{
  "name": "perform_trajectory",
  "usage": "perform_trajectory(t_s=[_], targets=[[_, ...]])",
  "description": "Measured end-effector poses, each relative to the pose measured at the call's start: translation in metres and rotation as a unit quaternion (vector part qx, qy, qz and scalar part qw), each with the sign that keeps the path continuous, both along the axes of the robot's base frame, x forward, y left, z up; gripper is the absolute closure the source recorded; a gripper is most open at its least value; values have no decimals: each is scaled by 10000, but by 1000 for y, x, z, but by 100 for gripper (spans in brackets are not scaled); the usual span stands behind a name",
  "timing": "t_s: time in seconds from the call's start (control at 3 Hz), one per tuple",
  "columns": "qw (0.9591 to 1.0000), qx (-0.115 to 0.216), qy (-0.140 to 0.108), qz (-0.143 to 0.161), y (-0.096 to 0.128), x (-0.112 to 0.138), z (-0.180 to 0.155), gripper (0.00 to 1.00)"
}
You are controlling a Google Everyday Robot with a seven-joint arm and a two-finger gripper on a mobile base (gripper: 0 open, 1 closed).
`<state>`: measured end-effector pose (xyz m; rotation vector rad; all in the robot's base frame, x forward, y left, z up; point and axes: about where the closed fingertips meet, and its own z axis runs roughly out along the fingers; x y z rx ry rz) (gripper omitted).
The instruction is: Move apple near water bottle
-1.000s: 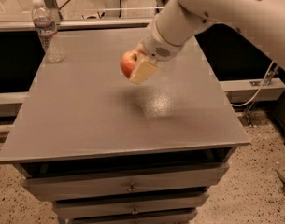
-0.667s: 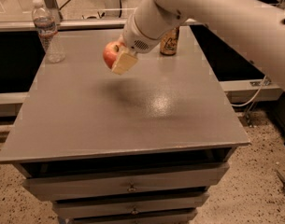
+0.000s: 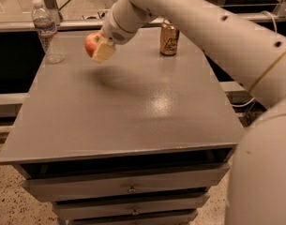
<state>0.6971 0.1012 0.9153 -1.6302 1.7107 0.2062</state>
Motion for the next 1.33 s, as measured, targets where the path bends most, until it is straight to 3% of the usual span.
perform_trajectory(t_s=[0.33,1.0,1.33], targets=[[9995,252,204,37,26,25,-10,100],[9969,409,614,275,78,35,-40,100],[9968,350,688,189,90,45,-52,85]])
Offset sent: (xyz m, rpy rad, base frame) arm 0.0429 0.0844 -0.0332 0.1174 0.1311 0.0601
